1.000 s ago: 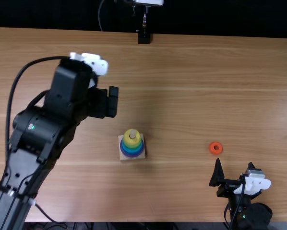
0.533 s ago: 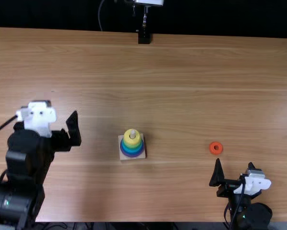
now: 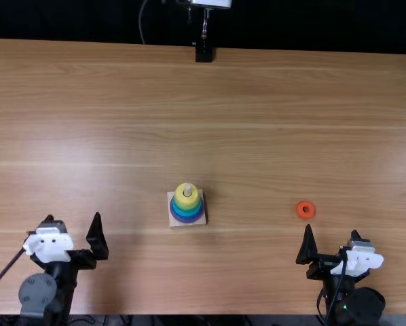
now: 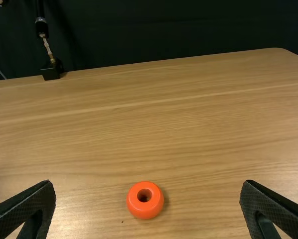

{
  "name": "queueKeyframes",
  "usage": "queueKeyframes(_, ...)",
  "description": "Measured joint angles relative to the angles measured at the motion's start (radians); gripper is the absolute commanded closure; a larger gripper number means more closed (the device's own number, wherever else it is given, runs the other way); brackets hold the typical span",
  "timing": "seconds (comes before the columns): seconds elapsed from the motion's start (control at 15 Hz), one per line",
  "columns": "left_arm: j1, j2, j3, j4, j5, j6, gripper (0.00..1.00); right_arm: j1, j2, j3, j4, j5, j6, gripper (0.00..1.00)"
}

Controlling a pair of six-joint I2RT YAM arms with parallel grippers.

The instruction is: Build the Hanoi tower: stack the rings onto the peg from bottom to top in this color order: purple, dark blue, light blue, dark green, light green, yellow, orange.

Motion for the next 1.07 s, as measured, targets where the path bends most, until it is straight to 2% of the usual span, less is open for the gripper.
queueKeyframes(0.13, 0.0, -0.095, -0.058, 0.0, 0.014, 0.001, 0.0, 0.0, 0.0, 0.0, 0.0, 0.0, 0.0, 0.0)
queueKeyframes(0.33, 0.0, -0.116, -0.082, 0.007, 0.044, 0.002, 0.0, 0.0, 0.0, 0.0, 0.0, 0.0, 0.0, 0.0)
queueKeyframes(0.47, 0.008, -0.169, -0.08, -0.023, 0.05, 0.003, 0.0, 0.0, 0.0, 0.0, 0.0, 0.0, -0.001, 0.0)
queueKeyframes(0.6, 0.026, -0.173, -0.067, -0.062, 0.049, 0.041, 0.0, 0.0, 0.0, 0.0, 0.0, 0.0, 0.0, 0.0)
queueKeyframes(0.87, 0.026, -0.173, -0.024, -0.219, 0.053, 0.158, 0.0, 0.0, 0.0, 0.0, -0.001, 0.0, 0.0, 0.0)
queueKeyframes(1.07, 0.026, -0.173, -0.017, -0.248, 0.055, 0.185, 0.0, 0.0, 0.0, 0.0, -0.001, 0.0, 0.0, 0.0)
